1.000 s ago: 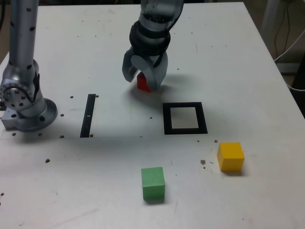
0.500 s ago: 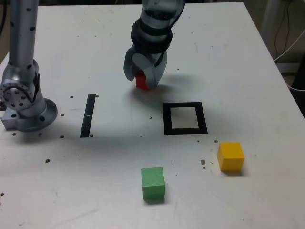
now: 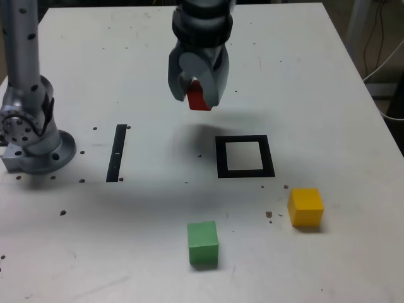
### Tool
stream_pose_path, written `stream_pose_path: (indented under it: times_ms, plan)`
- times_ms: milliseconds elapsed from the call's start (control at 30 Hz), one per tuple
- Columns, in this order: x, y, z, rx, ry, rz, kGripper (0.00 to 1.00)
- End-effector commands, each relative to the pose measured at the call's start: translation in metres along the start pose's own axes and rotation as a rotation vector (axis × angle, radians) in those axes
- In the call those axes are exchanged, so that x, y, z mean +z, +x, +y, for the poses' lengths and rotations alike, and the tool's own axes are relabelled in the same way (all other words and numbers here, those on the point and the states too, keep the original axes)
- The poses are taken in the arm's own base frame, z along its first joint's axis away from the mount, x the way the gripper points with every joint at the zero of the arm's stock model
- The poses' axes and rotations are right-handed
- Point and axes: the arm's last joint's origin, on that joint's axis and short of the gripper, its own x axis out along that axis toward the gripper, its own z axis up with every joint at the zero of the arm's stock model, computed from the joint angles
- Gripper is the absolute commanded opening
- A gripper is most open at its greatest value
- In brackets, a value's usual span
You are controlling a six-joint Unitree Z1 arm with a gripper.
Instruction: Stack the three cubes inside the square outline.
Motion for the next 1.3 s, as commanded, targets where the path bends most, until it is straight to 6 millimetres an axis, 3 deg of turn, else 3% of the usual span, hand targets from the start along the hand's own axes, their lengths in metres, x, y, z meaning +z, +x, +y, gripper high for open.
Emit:
stream_pose_path:
  times_ms: [0,200,467,733,1267]
  plan:
    - [0.001,-0.005,-0.006,0.008,-0.051,-0.009,0.3]
    - [0.021,-0.007,-0.033,-0.003,-0.185,-0.015,0.3]
    - [0.07,-0.007,-0.068,-0.039,-0.222,-0.018,0.3]
    - [0.08,-0.005,-0.069,-0.024,-0.219,0.009,0.3]
    - [0.094,0.019,-0.071,-0.03,-0.216,0.064,0.3]
